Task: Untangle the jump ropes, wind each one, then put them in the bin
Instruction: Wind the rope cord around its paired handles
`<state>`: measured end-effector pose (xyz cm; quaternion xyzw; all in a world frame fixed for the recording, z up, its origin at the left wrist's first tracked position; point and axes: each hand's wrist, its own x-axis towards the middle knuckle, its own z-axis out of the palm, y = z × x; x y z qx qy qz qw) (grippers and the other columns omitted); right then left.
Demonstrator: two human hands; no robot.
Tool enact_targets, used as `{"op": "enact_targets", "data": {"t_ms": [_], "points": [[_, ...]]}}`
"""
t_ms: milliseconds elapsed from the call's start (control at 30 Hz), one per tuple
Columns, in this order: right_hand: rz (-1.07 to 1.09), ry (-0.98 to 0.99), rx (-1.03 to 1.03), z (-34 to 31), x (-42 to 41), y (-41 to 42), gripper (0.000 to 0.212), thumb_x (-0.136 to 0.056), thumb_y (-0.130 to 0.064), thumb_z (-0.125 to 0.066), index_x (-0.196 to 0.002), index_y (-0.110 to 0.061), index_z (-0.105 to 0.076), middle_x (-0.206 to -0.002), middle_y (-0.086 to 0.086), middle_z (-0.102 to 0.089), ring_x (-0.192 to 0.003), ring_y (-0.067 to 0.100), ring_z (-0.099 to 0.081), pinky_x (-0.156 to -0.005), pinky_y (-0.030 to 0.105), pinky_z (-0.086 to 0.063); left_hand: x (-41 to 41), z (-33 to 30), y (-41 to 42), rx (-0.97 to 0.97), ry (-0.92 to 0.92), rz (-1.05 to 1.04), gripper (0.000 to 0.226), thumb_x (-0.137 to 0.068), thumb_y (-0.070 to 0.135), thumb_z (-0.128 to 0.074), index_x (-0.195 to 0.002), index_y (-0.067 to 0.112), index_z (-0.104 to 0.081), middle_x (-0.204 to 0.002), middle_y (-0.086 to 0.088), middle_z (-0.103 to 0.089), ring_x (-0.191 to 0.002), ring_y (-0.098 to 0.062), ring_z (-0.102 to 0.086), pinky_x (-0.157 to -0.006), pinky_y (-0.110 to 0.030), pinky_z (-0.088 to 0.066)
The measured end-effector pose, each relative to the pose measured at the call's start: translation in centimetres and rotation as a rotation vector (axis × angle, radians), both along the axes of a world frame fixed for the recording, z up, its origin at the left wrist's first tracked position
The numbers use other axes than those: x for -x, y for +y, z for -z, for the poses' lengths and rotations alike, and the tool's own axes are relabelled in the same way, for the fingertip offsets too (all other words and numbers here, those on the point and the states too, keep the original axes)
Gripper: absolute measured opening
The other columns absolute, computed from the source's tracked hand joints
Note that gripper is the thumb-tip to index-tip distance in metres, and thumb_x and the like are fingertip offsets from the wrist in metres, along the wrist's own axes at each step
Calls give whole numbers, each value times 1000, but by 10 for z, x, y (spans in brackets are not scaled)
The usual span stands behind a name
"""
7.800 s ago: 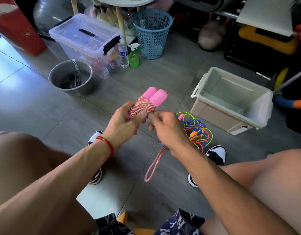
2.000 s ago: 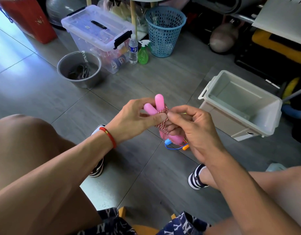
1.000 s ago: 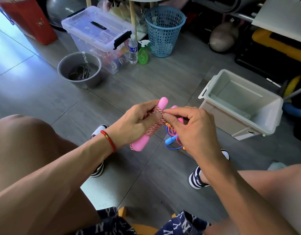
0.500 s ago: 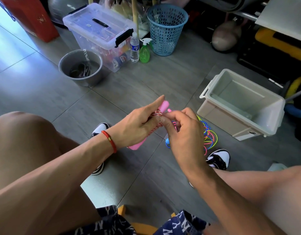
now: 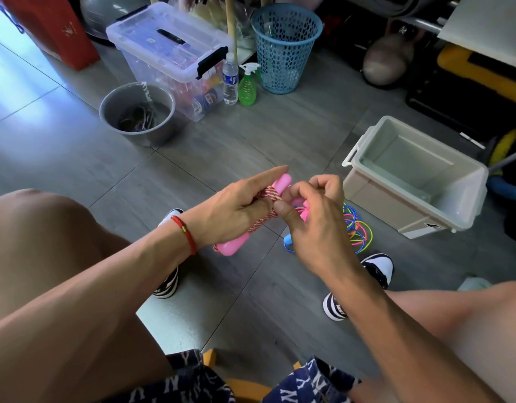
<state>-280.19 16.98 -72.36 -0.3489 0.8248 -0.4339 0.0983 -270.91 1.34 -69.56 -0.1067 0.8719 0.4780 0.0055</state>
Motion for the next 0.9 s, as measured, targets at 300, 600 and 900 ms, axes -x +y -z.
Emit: {"op": "enact_targets", "data": {"t_ms": [300, 600, 900], "points": [[-7, 146, -25, 3, 3, 2, 15, -98, -27, -58, -98, -12, -62, -119, 0, -40, -109, 24, -48, -92, 42, -49, 5, 6, 17, -27, 108, -68, 31, -99, 7, -50, -126, 24, -45, -92, -3, -70, -76, -24, -62, -73, -38, -53], [-128, 260, -21, 0, 16, 2, 16, -83, -31, -69, -86, -16, -66, -101, -5, -62, -98, 18, -52, -85, 38, -51, 4, 15, 16, -63, 93, -155, 11, -93, 23, -48, -104, 21, -49, -87, -7, -71, -81, -34, -64, -75, -50, -54], [-78, 399, -96, 2, 17, 2, 17, -87, -29, -60, -84, -13, -62, -84, -1, -63, -84, 24, -53, -80, 37, -44, 5, 16, 19, -105, 32, -127, 14, -97, 19, -51, -111, 20, -52, -98, -5, -69, -85, -28, -62, -82, -50, -54]]}}
